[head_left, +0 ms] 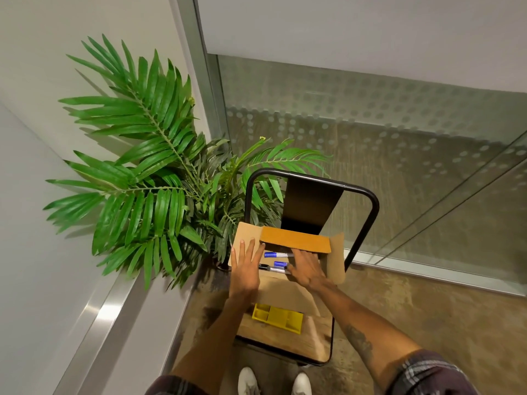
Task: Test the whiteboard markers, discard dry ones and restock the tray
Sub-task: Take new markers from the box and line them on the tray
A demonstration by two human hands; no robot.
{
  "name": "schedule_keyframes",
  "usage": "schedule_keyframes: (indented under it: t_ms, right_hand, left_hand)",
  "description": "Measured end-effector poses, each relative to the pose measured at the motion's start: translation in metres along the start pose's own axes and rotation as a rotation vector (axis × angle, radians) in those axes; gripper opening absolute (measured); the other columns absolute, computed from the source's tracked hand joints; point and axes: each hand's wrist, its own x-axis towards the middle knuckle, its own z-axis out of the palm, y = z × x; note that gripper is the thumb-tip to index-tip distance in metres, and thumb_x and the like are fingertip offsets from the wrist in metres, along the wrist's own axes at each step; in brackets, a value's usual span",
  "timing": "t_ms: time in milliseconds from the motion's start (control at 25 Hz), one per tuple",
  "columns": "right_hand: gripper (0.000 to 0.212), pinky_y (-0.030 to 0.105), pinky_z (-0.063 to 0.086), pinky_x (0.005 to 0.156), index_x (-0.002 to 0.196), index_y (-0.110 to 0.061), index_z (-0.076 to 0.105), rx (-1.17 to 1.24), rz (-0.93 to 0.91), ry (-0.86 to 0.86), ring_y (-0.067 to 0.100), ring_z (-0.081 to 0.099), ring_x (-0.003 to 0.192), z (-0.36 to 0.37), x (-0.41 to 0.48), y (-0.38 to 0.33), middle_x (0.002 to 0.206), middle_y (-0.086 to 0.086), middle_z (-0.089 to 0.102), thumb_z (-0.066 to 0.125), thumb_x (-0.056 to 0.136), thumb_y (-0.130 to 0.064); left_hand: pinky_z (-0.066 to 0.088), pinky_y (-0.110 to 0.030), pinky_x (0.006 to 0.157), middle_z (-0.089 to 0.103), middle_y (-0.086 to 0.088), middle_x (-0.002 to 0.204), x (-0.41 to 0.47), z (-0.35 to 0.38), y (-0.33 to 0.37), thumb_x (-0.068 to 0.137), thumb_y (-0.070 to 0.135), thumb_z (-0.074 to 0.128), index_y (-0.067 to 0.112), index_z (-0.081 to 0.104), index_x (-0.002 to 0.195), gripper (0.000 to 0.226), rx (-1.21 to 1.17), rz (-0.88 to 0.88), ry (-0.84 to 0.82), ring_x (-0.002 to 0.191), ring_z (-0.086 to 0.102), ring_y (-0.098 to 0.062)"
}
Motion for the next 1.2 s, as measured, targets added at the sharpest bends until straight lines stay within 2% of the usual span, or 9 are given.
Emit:
schedule_keyframes:
  t_ms: [120,240,400,520,680,800,960,1080,1200]
  right_hand:
    - [0.032,0.033,0.051,0.087,0.122,-0.014,0.053,0.01,0.028,-0.096,0.027,0.061,0.106,0.005,0.017,-0.003,0.123,0.011,0.061,0.062,0.093,-0.02]
    - [0.035,0.034,0.049,0.09,0.124,-0.015,0.054,-0.004,0.038,-0.166,0.027,0.06,0.107,0.013,0.03,-0.005,0.123,0.009,0.062,0.065,0.092,-0.023]
    - [0.044,0.032,0.047,0.093,0.131,-0.022,0.055,-0.013,0.023,-0.166,0.026,0.059,0.112,0.022,0.041,-0.002,0.126,0.005,0.062,0.067,0.09,-0.032]
    - [0.037,0.03,0.048,0.09,0.126,-0.021,0.059,0.03,0.072,-0.167,0.026,0.06,0.108,0.028,0.044,0.001,0.121,0.005,0.064,0.064,0.092,-0.033]
    - [0.019,0.032,0.055,0.084,0.111,-0.026,0.058,0.005,0.136,-0.208,0.022,0.063,0.096,0.034,0.044,0.015,0.113,0.003,0.066,0.061,0.093,-0.032]
    - [0.038,0.033,0.048,0.091,0.123,-0.021,0.055,-0.011,0.061,-0.171,0.025,0.057,0.111,0.027,0.042,0.01,0.122,0.004,0.06,0.068,0.089,-0.029]
    - [0.037,0.037,0.047,0.09,0.122,-0.019,0.058,-0.035,-0.018,-0.227,0.027,0.058,0.113,0.02,0.036,0.004,0.124,0.006,0.062,0.062,0.092,-0.041]
    - [0.055,0.036,0.047,0.095,0.134,-0.021,0.051,0.032,-0.044,-0.26,0.026,0.056,0.117,0.017,0.037,0.005,0.13,0.003,0.059,0.063,0.089,-0.051]
    - [0.059,0.039,0.047,0.102,0.136,-0.02,0.05,-0.021,-0.035,-0.341,0.027,0.055,0.122,0.017,0.038,0.002,0.135,0.006,0.058,0.066,0.087,-0.049]
  left_hand:
    - [0.014,-0.061,0.119,0.025,-0.011,0.162,-0.003,0.005,-0.002,0.088,-0.003,0.045,0.02,0.037,0.152,0.069,-0.045,0.037,0.054,0.15,0.018,-0.04]
    - [0.027,-0.064,0.111,0.041,-0.017,0.153,-0.003,0.01,-0.005,0.086,-0.001,0.036,0.014,0.05,0.144,0.062,-0.003,0.074,0.043,0.141,0.036,-0.044]
    - [0.029,-0.061,0.112,0.04,-0.013,0.154,0.001,0.006,-0.004,0.082,0.001,0.042,0.02,0.045,0.147,0.067,0.017,0.036,0.043,0.142,0.037,-0.042]
    - [0.02,-0.059,0.118,0.031,-0.012,0.16,0.0,0.006,-0.003,0.081,-0.005,0.044,0.022,0.035,0.152,0.076,0.031,0.022,0.052,0.147,0.025,-0.041]
    - [0.0,-0.055,0.121,0.016,-0.01,0.165,-0.002,0.003,-0.003,0.082,-0.001,0.023,0.022,0.023,0.156,0.077,0.052,0.014,0.016,0.152,0.008,-0.039]
    - [-0.011,-0.051,0.121,0.012,-0.008,0.166,-0.002,0.006,-0.002,0.085,0.006,0.012,0.021,0.019,0.157,0.074,0.021,-0.007,0.012,0.152,0.003,-0.037]
    - [-0.013,-0.051,0.118,-0.001,-0.004,0.166,-0.005,0.008,0.0,0.079,0.011,0.001,0.021,0.009,0.159,0.08,-0.054,-0.018,-0.01,0.15,-0.016,-0.031]
    - [-0.01,-0.053,0.121,-0.01,-0.002,0.165,-0.009,0.011,0.002,0.081,0.008,0.007,0.02,0.006,0.159,0.079,-0.141,-0.015,-0.015,0.15,-0.02,-0.029]
    - [-0.009,-0.055,0.121,-0.012,-0.001,0.164,-0.009,0.014,0.005,0.088,-0.005,0.028,0.02,0.007,0.158,0.077,-0.197,-0.051,-0.027,0.15,-0.021,-0.03]
